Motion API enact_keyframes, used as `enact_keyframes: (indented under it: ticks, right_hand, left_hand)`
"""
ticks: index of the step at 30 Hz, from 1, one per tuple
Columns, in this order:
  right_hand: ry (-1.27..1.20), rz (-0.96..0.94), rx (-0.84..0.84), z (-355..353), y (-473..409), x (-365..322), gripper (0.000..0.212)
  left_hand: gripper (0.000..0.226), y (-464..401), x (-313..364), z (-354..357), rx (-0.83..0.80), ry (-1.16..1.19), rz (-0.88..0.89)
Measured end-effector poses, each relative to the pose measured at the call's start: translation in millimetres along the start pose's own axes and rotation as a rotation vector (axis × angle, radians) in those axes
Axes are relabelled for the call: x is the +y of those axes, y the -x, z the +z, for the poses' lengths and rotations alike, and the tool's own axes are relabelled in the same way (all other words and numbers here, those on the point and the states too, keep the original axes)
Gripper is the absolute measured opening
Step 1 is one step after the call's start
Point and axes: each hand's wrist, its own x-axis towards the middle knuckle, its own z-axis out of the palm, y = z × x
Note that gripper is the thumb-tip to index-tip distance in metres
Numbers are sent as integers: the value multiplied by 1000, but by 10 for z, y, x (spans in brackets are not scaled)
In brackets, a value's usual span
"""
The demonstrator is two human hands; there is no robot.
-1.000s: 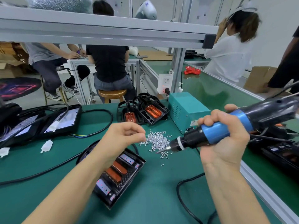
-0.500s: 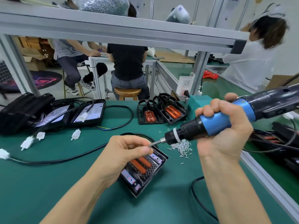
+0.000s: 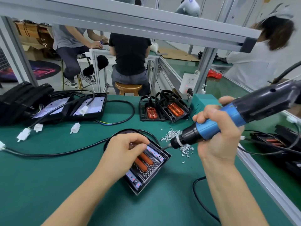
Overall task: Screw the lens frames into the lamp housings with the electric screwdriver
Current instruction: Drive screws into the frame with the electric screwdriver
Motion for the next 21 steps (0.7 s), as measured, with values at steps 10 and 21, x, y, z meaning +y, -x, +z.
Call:
enact_keyframes:
  ticks: [10,21]
  right_hand:
    - [85,16,-72,-81,67,183,28]
    - [128,24,-70,-91,67,218,29]
  left_hand:
    - [14,-156,-98,297,-8,-386,116]
    - [18,-209,-172,372,21,-635,273]
